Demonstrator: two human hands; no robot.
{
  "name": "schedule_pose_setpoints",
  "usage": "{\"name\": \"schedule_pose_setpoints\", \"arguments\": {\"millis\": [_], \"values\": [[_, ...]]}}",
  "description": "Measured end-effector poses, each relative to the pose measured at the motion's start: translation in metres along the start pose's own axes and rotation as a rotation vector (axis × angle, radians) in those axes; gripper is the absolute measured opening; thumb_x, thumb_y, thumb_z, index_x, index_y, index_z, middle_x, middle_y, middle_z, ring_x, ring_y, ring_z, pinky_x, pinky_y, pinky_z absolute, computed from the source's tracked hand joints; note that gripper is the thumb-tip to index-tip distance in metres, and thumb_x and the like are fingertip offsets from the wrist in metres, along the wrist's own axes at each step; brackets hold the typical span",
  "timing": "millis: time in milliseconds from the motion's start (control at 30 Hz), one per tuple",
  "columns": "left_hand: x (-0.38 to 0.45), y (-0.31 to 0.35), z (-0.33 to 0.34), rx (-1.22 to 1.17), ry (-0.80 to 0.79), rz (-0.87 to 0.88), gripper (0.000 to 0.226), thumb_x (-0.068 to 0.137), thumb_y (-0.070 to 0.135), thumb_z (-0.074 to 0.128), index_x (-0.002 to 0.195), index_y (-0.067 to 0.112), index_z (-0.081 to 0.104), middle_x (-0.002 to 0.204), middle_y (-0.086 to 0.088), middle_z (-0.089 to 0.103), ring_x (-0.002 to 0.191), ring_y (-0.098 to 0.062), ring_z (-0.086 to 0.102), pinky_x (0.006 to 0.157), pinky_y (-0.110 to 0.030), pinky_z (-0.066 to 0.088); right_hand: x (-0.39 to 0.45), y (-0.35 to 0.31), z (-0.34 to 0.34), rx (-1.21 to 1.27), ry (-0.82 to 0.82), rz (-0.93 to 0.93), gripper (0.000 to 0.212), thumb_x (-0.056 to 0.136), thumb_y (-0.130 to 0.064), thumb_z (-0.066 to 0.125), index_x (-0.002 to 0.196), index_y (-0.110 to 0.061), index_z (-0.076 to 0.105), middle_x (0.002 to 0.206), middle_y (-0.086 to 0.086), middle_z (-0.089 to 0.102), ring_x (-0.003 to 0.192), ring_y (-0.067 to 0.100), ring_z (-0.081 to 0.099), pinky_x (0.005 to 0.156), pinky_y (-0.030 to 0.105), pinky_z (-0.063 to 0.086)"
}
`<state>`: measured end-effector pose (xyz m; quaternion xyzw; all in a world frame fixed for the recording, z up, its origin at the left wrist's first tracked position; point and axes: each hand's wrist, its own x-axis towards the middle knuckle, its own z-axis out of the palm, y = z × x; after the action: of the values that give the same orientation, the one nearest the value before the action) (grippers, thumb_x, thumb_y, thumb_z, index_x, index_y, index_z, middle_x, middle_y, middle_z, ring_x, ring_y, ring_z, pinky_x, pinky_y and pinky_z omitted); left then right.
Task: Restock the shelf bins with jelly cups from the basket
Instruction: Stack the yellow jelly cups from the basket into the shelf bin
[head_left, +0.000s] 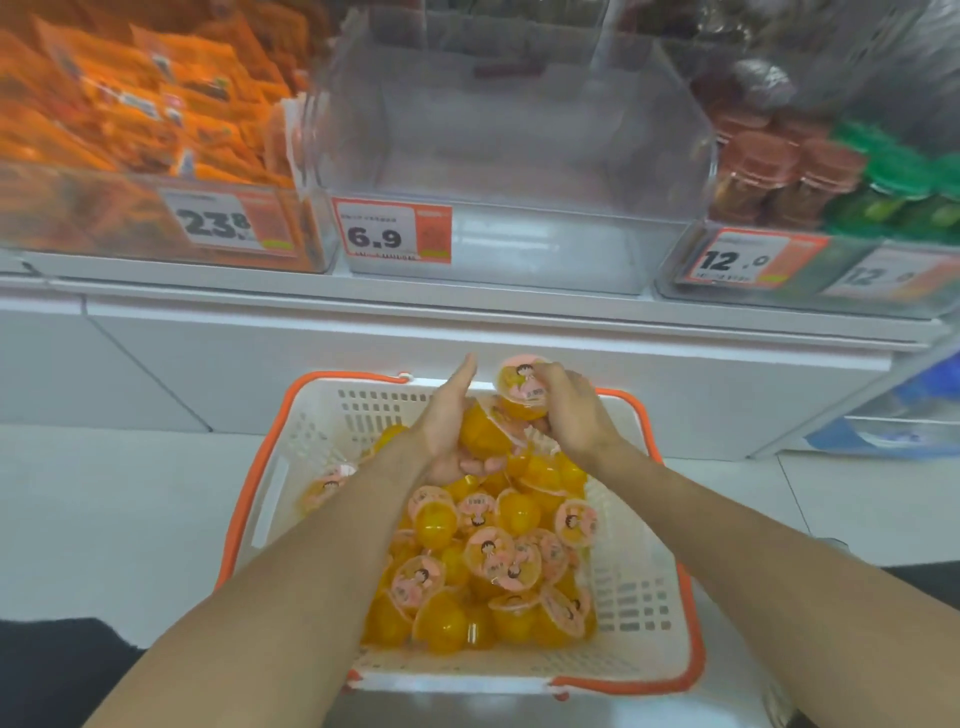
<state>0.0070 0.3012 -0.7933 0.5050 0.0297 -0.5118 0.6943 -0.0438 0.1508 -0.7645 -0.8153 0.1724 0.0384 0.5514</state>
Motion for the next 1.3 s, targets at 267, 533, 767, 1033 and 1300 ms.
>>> {"name": "schedule_pose_setpoints", "arguments": {"millis": [267,533,767,1033,1300], "values": [[-0.007,0.046,0.044,0.313,-0.100,0.132,0.030,0.084,0.054,0.058,0.102,0.032,0.069,0.077,-0.016,0.062,0.046,-0.025,0.050,0.048,-0.028,0.007,-0.020,-0.064,-0.062,-0.505,-0.024,-0.106,0.037,0.103,-0.049,0.035,0.094,-0.030,0.065,0.066,-0.006,0.063,0.069,0.014,0.059,0.063,0.029,0.042],[-0.042,0.102,0.060,0.547,0.026,0.114,0.041,0.078,0.055,0.062,0.086,0.015,0.065,0.076,-0.014,0.061,0.043,-0.024,0.055,0.035,-0.014,0.022,-0.026,-0.120,-0.106,-0.227,-0.328,-0.108,0.040,0.089,-0.014,0.073,0.123,-0.008,0.054,0.075,0.020,0.073,0.062,0.027,0.072,0.061,0.033,0.062],[-0.081,0.150,0.079,0.378,0.238,0.352,0.047,0.084,0.058,0.055,0.096,0.013,0.061,0.073,-0.014,0.064,0.045,-0.025,0.054,0.038,-0.014,0.013,0.008,-0.158,-0.109,0.350,-0.261,-0.175,0.035,0.089,-0.001,0.068,0.123,0.002,0.060,0.069,0.016,0.062,0.051,0.015,0.059,0.050,0.025,0.054],[-0.094,0.173,0.054,0.193,0.541,0.560,0.017,0.098,0.013,0.051,0.111,0.002,0.052,0.085,-0.019,0.066,0.066,-0.032,0.067,0.039,-0.027,0.044,0.120,-0.204,-0.062,0.379,-0.138,-0.012,0.021,0.097,0.003,0.054,0.117,0.006,0.059,0.070,0.012,0.059,0.054,0.016,0.056,0.049,0.025,0.054],[-0.084,0.170,0.015,0.097,0.503,0.539,0.035,0.083,0.006,0.058,0.117,0.010,0.054,0.083,-0.025,0.067,0.065,-0.037,0.065,0.040,-0.028,0.041,0.231,-0.206,0.017,0.145,-0.065,0.172,0.017,0.099,-0.005,0.055,0.093,-0.012,0.070,0.060,-0.003,0.064,0.034,0.003,0.050,0.033,0.016,0.040]]}}
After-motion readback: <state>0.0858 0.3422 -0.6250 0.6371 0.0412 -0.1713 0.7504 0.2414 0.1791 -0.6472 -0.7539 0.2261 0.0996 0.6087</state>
